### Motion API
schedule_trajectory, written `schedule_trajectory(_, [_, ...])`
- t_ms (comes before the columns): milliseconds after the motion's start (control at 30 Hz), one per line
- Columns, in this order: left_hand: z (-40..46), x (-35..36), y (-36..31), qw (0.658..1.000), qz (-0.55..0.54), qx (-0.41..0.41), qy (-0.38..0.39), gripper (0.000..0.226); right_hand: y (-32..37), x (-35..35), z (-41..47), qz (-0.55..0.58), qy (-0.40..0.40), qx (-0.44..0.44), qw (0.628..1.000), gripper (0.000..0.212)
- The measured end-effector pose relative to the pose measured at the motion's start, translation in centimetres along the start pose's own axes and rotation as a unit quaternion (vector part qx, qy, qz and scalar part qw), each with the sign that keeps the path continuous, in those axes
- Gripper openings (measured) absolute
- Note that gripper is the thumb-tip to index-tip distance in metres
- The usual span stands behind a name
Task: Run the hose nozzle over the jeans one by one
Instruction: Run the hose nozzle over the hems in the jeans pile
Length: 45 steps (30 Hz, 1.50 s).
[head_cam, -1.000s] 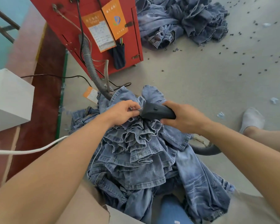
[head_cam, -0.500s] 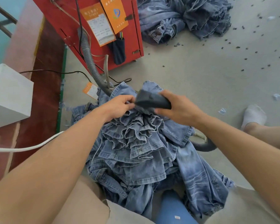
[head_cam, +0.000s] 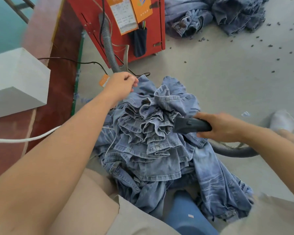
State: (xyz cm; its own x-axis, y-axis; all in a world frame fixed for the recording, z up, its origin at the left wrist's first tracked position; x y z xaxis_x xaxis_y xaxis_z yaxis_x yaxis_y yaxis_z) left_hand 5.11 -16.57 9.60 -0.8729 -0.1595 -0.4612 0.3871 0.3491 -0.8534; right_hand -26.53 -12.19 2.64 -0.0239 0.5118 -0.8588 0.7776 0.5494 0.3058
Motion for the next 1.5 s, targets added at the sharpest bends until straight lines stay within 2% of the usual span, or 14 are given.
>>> schedule_trajectory(100, [-0.8, 0.0, 0.6, 1.000, 0.021, -0.014, 0.016, 0.026, 4.0, 0.8, 1.3, -0.025, -0.009, -0.028, 0.999, 0.039])
schedule_trajectory(200, [-1.7, -0.1, 0.5, 0.997, 0.067, -0.004, 0.030, 0.028, 7.4, -1.3, 2.3, 0.022, -0.092, -0.047, 0.994, 0.041])
schedule_trajectory(367, [-2.0, -1.8, 0.2, 0.998, 0.056, -0.004, -0.006, 0.030, 3.7, -8.0, 0.3, 0.142, -0.230, -0.009, 0.963, 0.040])
schedule_trajectory(500, [-1.6, -2.4, 0.5, 0.998, 0.054, -0.020, -0.020, 0.030, -1.0, -7.3, -2.5, 0.086, -0.144, 0.017, 0.986, 0.038])
schedule_trajectory(567, [-1.4, -2.6, 1.2, 0.989, 0.145, -0.034, -0.013, 0.028, -1.0, -4.7, -3.1, 0.041, -0.056, 0.011, 0.998, 0.043])
schedule_trajectory(633, [-1.7, -2.6, 3.2, 0.960, 0.268, -0.081, 0.023, 0.027, 0.7, -2.6, -2.9, -0.005, -0.015, -0.016, 1.000, 0.044])
schedule_trajectory(700, [-3.4, -2.1, 6.9, 0.922, 0.338, -0.167, 0.089, 0.034, 3.6, -2.2, -2.0, -0.021, -0.036, -0.053, 0.998, 0.043])
schedule_trajectory(733, [-5.0, -1.9, 9.4, 0.914, 0.309, -0.238, 0.109, 0.040, 5.2, -2.3, -1.3, -0.017, -0.050, -0.068, 0.996, 0.044])
schedule_trajectory(800, [-9.1, -0.7, 14.3, 0.906, 0.090, -0.403, 0.093, 0.056, 7.9, -2.7, 0.1, -0.019, -0.073, -0.085, 0.994, 0.044])
schedule_trajectory(867, [-11.5, 1.2, 17.3, 0.872, -0.112, -0.475, 0.040, 0.070, 9.9, -3.4, 1.7, -0.034, -0.089, -0.084, 0.992, 0.044])
schedule_trajectory(1067, [-10.6, 2.2, 18.3, 0.840, -0.334, -0.423, -0.067, 0.040, 13.3, -2.9, 5.6, -0.058, -0.053, -0.075, 0.994, 0.032])
schedule_trajectory(1233, [-8.8, 2.7, 16.0, 0.833, -0.421, -0.359, -0.033, 0.016, 14.1, -1.8, 7.8, -0.059, -0.005, -0.066, 0.996, 0.029])
schedule_trajectory(1333, [-8.3, 2.9, 14.8, 0.832, -0.446, -0.330, 0.003, 0.017, 14.1, -2.5, 8.1, -0.025, -0.036, -0.064, 0.997, 0.030])
schedule_trajectory(1500, [-7.8, 2.6, 13.6, 0.868, -0.406, -0.284, 0.020, 0.025, 11.3, -5.1, 6.4, 0.056, -0.135, -0.045, 0.988, 0.034])
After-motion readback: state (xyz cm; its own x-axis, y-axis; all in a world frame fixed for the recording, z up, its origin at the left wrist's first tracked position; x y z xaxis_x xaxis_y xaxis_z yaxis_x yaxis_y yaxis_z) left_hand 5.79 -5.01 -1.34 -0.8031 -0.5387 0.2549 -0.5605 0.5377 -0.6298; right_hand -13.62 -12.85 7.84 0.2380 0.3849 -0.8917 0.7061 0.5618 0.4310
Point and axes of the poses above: each hand's wrist, its own z-axis towards the middle knuckle, its own x-axis out of the palm, y = z × x, the point moved 10 cm from there along z, towards the middle knuckle, and after that the axes turned 11 degrees about -z, right-handed, at the moved point
